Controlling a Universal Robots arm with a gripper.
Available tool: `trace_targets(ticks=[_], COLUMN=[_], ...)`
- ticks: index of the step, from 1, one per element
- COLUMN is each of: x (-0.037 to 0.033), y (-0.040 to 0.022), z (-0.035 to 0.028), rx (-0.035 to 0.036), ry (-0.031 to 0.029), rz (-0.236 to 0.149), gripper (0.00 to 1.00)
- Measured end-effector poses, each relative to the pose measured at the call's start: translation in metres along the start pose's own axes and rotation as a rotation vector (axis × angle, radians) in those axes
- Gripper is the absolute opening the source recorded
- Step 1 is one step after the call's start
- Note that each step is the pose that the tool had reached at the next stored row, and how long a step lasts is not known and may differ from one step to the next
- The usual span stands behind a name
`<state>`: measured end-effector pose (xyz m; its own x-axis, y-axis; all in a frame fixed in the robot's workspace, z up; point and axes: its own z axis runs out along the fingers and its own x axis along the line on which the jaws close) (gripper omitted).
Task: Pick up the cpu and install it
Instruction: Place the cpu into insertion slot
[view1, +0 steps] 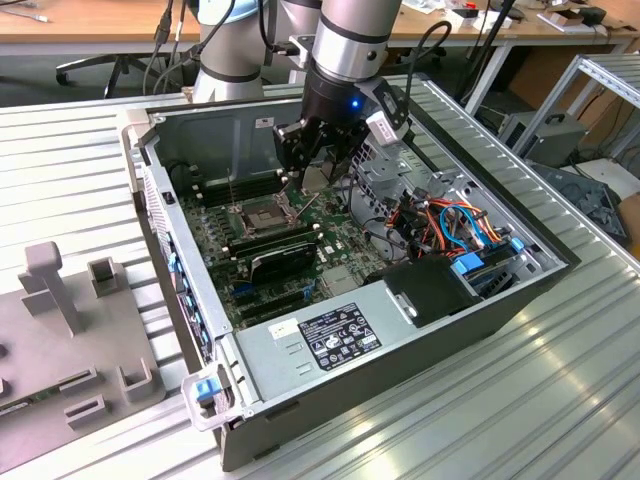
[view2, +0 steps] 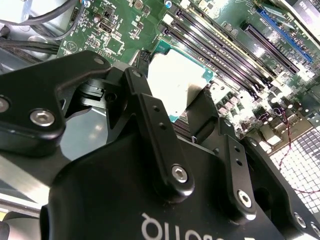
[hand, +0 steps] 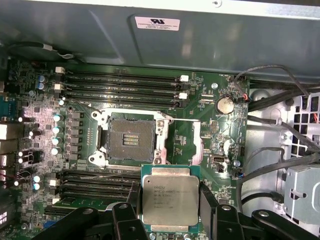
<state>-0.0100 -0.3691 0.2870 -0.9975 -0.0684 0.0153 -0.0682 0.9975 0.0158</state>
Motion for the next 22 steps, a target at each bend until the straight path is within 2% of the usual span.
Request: trace_targets(ticks=[9, 12, 15, 22], x=[0.0, 0.0, 0.0, 0.0], y=[0.0, 0.0, 0.0, 0.0], z=[0.0, 0.0, 0.0002, 0.0008], rx=[0.0002, -0.0002, -0.0007, -0.0013], ry=[0.0002, -0.0001, -0.0007, -0.0015], rz=[-0.011, 0.01, 0.049, 0.102], gripper=[0.55, 0.55, 0.55, 0.55])
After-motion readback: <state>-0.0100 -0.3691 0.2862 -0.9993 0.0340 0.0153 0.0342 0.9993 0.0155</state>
